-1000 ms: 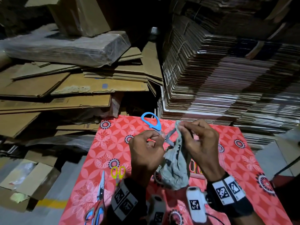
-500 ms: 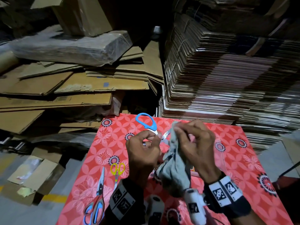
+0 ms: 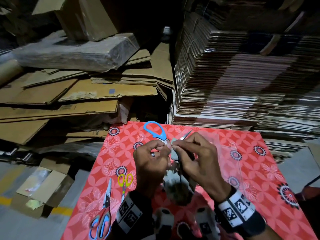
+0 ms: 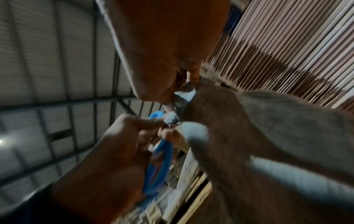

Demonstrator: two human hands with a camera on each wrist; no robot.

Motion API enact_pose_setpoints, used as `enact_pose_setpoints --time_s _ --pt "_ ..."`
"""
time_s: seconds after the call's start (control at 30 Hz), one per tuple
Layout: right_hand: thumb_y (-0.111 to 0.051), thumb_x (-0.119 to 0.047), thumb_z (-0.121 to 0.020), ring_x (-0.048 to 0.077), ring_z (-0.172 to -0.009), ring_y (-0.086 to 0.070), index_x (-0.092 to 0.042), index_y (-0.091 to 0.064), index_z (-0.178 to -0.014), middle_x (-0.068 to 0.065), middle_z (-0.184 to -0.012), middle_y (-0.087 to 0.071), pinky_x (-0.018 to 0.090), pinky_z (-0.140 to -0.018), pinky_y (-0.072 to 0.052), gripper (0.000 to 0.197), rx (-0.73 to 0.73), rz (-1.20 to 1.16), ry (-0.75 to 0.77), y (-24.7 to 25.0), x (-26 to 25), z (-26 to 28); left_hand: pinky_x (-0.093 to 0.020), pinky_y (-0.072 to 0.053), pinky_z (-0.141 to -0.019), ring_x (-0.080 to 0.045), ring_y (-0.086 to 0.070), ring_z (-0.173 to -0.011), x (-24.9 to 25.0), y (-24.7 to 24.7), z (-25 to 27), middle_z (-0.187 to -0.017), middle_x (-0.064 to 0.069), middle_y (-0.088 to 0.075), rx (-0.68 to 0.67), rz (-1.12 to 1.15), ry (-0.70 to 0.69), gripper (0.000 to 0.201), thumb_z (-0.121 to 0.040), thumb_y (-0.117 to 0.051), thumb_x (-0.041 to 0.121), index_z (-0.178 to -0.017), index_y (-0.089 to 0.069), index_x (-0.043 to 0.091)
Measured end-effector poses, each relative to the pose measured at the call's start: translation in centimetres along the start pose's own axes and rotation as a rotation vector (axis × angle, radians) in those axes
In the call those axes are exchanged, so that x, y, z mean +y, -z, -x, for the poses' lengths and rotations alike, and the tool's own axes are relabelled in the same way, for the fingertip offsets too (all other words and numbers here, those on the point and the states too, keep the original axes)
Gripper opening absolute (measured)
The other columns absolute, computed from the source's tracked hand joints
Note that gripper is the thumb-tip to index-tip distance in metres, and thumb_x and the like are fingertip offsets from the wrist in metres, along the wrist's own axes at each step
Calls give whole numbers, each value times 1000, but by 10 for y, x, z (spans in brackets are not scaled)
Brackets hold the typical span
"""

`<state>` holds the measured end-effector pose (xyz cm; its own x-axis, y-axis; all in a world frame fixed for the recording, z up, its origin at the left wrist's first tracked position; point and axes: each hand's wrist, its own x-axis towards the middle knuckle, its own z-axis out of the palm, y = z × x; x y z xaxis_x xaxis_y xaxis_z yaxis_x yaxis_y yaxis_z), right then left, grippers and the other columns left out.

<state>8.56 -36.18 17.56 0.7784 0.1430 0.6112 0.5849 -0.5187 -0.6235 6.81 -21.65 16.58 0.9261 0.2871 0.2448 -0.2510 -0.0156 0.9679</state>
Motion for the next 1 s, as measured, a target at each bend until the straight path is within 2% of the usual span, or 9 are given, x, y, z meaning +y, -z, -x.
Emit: enact_pose_setpoints --time_s 0.23,0.37,0.47,0.6,0.67,0.73,0.8,0.93,1.0 --pt "-85 -4 -84 9 -69 -58 -23 -82 -97 1 -72 -61 22 -62 -46 23 208 20 -92 23 21 -27 -19 -38 -43 -14 -49 -36 6 -6 0 -47 -19 -55 25 28 21 35 -97 -69 -1 -63 -62 -6" --pt "-82 1 -85 -8 -75 -53 -12 -83 -97 -2 -76 -58 6 -70 -37 17 45 16 26 5 4 -4 -21 -39 -45 -15 -52 -38 2 -6 0 -47 -10 -59 25 -7 23 29 -95 -70 8 -66 -67 4" --pt "-84 2 -82 -6 -72 -55 -12 -84 -95 -3 -74 -57 8 -67 -38 19 -2 -30 24 10 9 -7 -19 -39 -43 -13 -51 -36 2 -7 3 -47 -15 -58 22 9 36 29 -96 -70 3 -68 -66 -5" --pt "-85 -3 -84 10 -67 -57 -16 -84 -95 3 -71 -59 18 -63 -43 17 163 1 -70 23 21 -23 -22 -36 -41 -17 -47 -36 3 -8 4 -48 -24 -55 30 42 61 29 -91 -73 17 -73 -67 -6" --pt "-83 -4 -85 4 -69 -55 -16 -84 -96 0 -72 -57 18 -63 -41 16 144 13 -53 17 15 -17 -23 -37 -41 -18 -48 -37 4 -7 4 -48 -23 -55 34 29 53 27 -95 -73 9 -72 -67 -5" --pt "-81 -3 -86 -7 -74 -52 -15 -83 -97 -4 -76 -55 10 -68 -39 17 16 28 20 7 5 -4 -22 -40 -44 -16 -53 -40 2 -4 4 -48 -15 -58 20 3 33 27 -95 -71 10 -71 -67 -3" --pt "-82 -1 -84 -10 -74 -52 -13 -83 -97 -6 -77 -54 7 -69 -38 18 -58 7 49 5 5 -1 -22 -40 -46 -17 -53 -41 0 -3 5 -49 -10 -58 3 0 53 26 -95 -70 9 -71 -67 -2" --pt "-83 -5 -85 4 -68 -54 -15 -84 -97 -1 -73 -57 13 -63 -40 16 124 44 -57 26 24 -24 -22 -38 -42 -18 -49 -39 3 -6 5 -48 -19 -57 25 15 91 26 -97 -69 2 -73 -67 -8" --pt "-84 -5 -85 3 -67 -53 -15 -84 -97 -1 -71 -56 12 -63 -39 16 189 72 -87 27 23 -26 -24 -38 -43 -18 -49 -39 5 -7 5 -49 -22 -57 23 20 84 27 -97 -69 3 -72 -67 -7"
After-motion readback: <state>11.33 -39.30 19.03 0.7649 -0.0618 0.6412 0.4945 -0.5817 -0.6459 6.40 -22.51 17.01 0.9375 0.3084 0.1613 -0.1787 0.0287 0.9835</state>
